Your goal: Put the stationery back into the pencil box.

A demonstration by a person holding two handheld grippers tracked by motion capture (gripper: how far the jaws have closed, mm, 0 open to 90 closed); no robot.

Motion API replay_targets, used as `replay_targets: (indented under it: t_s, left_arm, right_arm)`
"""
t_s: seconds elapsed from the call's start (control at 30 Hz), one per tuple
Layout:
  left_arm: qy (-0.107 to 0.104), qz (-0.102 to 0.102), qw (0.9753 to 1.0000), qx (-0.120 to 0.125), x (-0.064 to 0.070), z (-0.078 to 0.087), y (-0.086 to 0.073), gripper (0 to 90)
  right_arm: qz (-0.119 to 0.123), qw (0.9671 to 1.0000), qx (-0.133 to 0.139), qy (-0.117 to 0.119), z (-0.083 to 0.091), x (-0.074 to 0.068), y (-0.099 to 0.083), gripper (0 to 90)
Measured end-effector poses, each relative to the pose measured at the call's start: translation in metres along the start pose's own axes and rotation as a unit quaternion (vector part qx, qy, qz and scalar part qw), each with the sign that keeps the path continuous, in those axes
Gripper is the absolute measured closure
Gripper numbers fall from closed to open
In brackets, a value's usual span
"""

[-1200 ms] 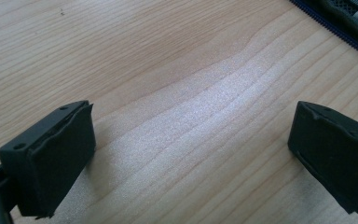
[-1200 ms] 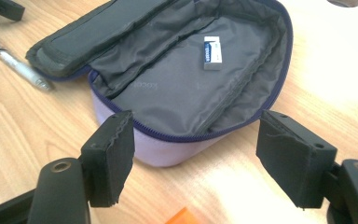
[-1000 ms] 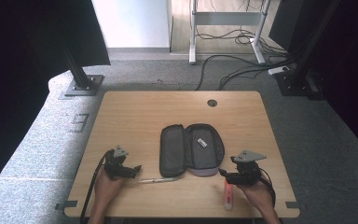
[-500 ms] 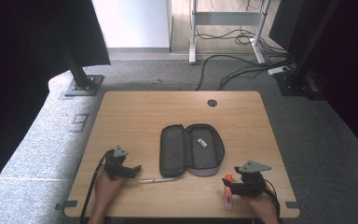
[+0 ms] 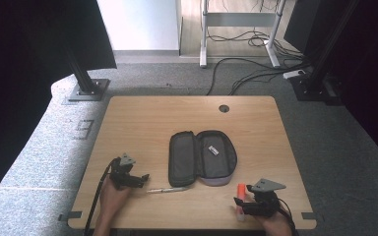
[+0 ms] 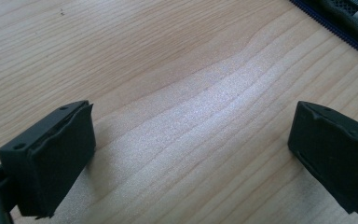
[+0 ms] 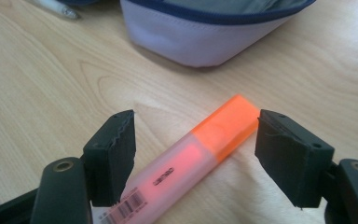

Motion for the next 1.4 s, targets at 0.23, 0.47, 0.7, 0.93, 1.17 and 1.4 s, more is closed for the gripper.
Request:
replay_targets:
  t_s: [0.23, 0.47, 0.7, 0.93, 1.17, 1.4]
  left_arm:
    - [0.000, 0.000, 1.0000, 0.000, 0.000, 0.000, 0.000, 0.6]
    - [0.000, 0.000, 1.0000, 0.000, 0.000, 0.000, 0.000, 0.6]
    - [0.000, 0.000, 1.0000, 0.000, 0.000, 0.000, 0.000, 0.6]
    - [0.000, 0.000, 1.0000, 0.000, 0.000, 0.000, 0.000, 0.6]
    - [0.000, 0.000, 1.0000, 0.000, 0.000, 0.000, 0.000, 0.6]
    - [0.000, 0.000, 1.0000, 0.000, 0.000, 0.000, 0.000, 0.6]
  right_arm:
    - [0.007, 0.9998, -0.014, -0.007, -0.004, -0.002, -0.007, 28.4]
    - [0.002, 0.9997, -0.019, -0.013, -0.005, 0.000, -0.012, 31.0]
    - [0.006, 0.9995, -0.018, -0.027, -0.004, 0.005, -0.013, 40.7]
    - [0.013, 0.9990, -0.016, -0.040, -0.001, 0.012, -0.013, 55.7]
    - [0.002, 0.9989, -0.008, -0.046, 0.001, 0.016, -0.015, 64.9]
    - [-0.012, 0.9987, -0.004, -0.048, 0.001, 0.018, -0.014, 65.7]
Point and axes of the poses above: each handheld gripper's, and its own axes: z roughly backward along the jaws, y roughly out of its top, x roughly to its right, the point moved 4 cm from there along -z, roughly forward along the jaws, and after that the axes turned 11 degrees about x, right-handed, at the moved point
